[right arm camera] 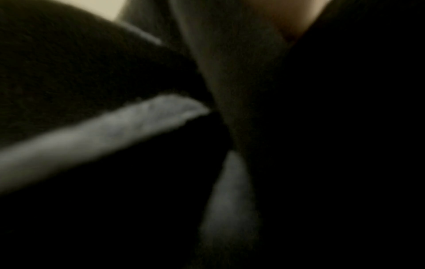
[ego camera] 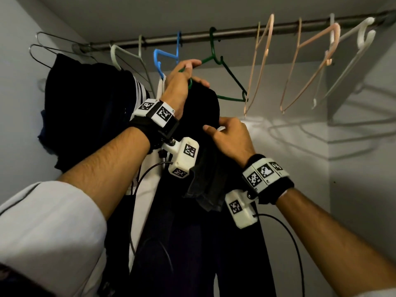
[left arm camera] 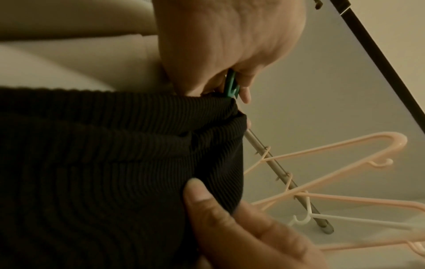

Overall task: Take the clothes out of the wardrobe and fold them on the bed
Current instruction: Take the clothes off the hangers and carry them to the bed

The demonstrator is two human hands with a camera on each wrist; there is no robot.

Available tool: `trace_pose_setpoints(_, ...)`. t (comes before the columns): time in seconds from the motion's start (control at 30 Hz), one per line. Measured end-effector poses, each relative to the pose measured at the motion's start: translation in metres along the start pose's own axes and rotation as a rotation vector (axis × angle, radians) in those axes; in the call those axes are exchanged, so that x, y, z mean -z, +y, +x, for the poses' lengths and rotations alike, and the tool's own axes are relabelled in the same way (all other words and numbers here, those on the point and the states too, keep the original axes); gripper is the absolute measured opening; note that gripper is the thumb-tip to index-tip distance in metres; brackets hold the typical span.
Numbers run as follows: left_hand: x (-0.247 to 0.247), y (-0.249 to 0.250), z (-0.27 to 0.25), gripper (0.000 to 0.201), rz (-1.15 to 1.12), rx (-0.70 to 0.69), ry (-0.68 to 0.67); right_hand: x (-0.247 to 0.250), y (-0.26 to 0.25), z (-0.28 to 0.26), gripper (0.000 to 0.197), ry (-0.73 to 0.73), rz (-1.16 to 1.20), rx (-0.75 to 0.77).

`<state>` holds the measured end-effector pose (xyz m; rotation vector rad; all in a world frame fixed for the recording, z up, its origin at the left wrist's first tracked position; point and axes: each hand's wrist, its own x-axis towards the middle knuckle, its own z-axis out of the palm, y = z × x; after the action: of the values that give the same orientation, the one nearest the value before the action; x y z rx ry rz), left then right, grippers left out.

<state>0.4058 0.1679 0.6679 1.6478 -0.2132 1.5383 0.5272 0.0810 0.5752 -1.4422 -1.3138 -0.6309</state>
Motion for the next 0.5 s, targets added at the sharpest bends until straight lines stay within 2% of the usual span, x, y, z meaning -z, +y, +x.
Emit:
trace_pose_setpoints(0.23,0.007,0.004,-0.002,0.035,-0.038,0.032,-0.003,0.006,0.009,-0.061,0.043,-0.028,-0.084,0.1)
trace_pose_setpoints(0.5,0.012,0.006,0.004,0.032,0.085,0.06,0.015,0.011,0.027,-0.12,0.045,-0.05,0.077,0.147)
